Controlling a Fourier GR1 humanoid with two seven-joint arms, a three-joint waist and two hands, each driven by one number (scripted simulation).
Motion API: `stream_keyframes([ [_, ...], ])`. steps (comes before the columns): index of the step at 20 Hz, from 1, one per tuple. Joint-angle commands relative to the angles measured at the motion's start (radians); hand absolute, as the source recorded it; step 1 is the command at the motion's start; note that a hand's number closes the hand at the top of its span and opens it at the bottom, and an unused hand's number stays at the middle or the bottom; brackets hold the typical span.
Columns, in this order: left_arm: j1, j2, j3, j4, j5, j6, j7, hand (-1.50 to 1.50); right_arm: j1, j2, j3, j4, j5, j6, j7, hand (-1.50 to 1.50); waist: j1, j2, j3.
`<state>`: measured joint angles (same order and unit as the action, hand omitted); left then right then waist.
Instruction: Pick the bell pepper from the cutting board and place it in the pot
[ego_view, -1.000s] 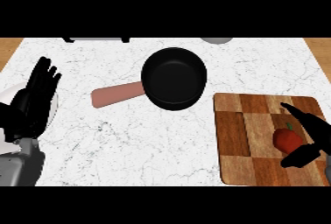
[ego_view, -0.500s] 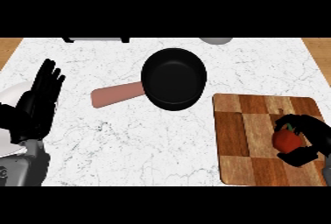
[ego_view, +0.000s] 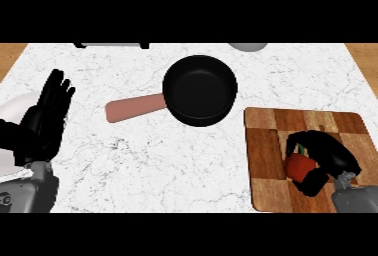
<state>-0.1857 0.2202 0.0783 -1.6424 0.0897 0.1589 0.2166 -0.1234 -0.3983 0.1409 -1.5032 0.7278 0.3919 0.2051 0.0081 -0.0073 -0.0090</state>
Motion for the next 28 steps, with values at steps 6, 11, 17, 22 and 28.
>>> stream_keyframes([
  [6, -0.064, -0.018, -0.057, 0.011, -0.002, -0.029, 0.021, 0.0, -0.21, 0.39, 0.516, -0.102, 0.101, -0.012, 0.263, 1.5, 0.109, 0.005, 0.005],
  [11, -0.056, -0.028, -0.051, 0.035, -0.006, -0.018, 0.013, 0.0, -0.319, 0.396, 0.623, -0.203, 0.035, -0.242, 0.499, 1.5, 0.084, -0.001, 0.007],
  [17, -0.087, 0.001, -0.019, 0.068, -0.001, -0.022, 0.028, 0.0, -0.508, 0.398, 0.686, -0.265, 0.161, -0.519, 0.765, 1.5, 0.054, -0.004, 0.005],
  [22, -0.061, -0.012, -0.017, 0.065, -0.009, -0.009, -0.001, 0.0, -0.722, 0.398, 0.693, -0.258, 0.252, -0.604, 1.028, 1.5, 0.048, -0.006, 0.004],
  [28, -0.089, 0.01, -0.001, 0.063, -0.002, -0.02, 0.019, 0.0, -0.893, 0.398, 0.608, -0.09, 0.23, -0.669, 1.102, 1.5, 0.042, 0.007, 0.006],
])
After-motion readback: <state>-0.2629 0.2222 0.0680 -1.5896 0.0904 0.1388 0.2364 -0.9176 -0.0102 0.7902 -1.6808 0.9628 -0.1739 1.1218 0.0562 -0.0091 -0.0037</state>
